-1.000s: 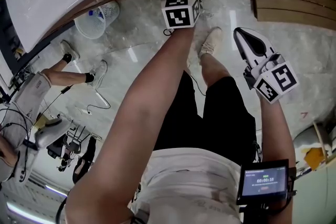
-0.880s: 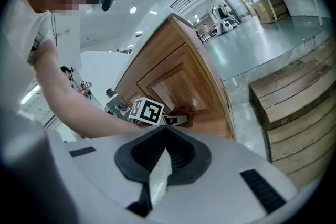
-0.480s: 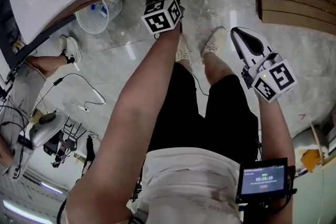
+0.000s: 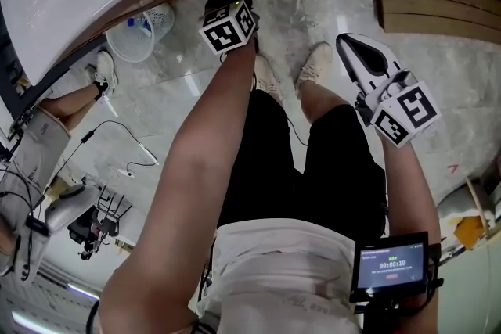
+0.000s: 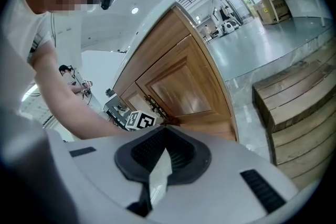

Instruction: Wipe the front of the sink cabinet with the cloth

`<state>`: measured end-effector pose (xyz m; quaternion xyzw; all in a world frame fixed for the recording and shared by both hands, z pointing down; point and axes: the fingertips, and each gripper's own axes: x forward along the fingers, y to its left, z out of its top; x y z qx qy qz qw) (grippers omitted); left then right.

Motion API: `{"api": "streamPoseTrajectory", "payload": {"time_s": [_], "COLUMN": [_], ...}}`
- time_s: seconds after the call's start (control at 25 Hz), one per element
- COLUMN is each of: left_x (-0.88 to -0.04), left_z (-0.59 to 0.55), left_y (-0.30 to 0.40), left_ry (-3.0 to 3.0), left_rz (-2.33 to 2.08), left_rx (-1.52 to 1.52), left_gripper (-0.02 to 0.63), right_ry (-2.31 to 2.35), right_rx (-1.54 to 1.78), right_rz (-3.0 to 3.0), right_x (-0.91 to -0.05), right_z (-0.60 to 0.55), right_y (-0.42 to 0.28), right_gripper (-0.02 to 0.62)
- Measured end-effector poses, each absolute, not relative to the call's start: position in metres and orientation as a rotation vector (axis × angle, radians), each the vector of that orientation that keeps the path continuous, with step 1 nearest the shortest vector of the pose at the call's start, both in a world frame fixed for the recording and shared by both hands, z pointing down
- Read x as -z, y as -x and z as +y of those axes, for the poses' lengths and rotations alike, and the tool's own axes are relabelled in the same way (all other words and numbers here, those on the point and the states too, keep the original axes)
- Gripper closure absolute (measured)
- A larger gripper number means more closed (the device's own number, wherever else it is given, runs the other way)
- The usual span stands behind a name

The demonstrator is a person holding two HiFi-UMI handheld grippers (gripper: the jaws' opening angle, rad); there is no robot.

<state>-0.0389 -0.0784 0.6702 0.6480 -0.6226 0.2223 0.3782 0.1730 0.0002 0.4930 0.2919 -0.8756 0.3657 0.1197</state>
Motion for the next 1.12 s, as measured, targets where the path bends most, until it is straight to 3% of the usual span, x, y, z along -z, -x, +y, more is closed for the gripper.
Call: {"api": "streamPoseTrajectory", "payload": {"time_s": [0.76,1.12], "left_x": [-0.658,-0.641], "left_z": [-0.123,-0.129], "left_y": [-0.158,-0.197], "left_ry": [-2.047,-2.135], "left_rz": [-1.212,-1.131], "left_rx": [-0.553,-0.536], "left_gripper": [0.436,0.436], "right_ry": [-1.011,-1.044], "right_rx": [-1.051,-1.059], "right_rz": [-2.533,-2.522], "right_x": [-0.502,-0.503], "right_z": [-0.015,-0.014], "right_y": [-0.227,-0.239], "right_gripper": [0.583,0.583]}}
